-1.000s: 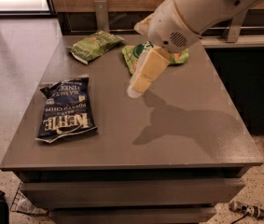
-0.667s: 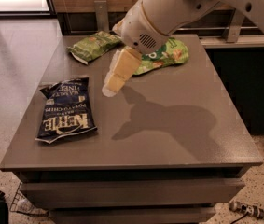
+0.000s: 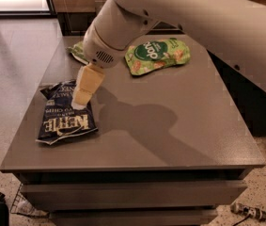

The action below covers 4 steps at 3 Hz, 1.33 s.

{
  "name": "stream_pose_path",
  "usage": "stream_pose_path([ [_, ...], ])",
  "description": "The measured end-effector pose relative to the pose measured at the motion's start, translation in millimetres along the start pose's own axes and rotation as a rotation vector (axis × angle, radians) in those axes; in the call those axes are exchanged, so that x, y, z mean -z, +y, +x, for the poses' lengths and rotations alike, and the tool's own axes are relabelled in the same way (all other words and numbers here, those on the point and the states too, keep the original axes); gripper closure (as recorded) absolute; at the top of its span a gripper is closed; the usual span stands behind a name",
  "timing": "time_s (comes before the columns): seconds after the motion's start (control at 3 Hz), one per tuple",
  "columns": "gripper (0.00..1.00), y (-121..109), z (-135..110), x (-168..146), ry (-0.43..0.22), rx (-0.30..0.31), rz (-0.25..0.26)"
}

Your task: Pick blue chip bag

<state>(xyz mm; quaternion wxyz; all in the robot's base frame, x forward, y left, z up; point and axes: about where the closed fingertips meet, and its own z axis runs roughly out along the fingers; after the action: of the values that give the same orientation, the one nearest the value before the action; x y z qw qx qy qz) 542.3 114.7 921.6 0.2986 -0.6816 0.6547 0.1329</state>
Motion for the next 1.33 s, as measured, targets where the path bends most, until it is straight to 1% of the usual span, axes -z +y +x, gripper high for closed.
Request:
stream_pose_path([
  [0.33,0.0,4.5,5.3,-24.5,0.019,-0.019,-0.052],
  [0.67,0.0,15.7,13.9,-69.2,0.043,-0.049,-0.147],
  [1.0,0.03,32.8,9.7,-114.1,0.016,-0.04,-0.225],
  [1.33,0.33,39.9,-9.5,-141.0,-0.035,0.016,-0.249],
])
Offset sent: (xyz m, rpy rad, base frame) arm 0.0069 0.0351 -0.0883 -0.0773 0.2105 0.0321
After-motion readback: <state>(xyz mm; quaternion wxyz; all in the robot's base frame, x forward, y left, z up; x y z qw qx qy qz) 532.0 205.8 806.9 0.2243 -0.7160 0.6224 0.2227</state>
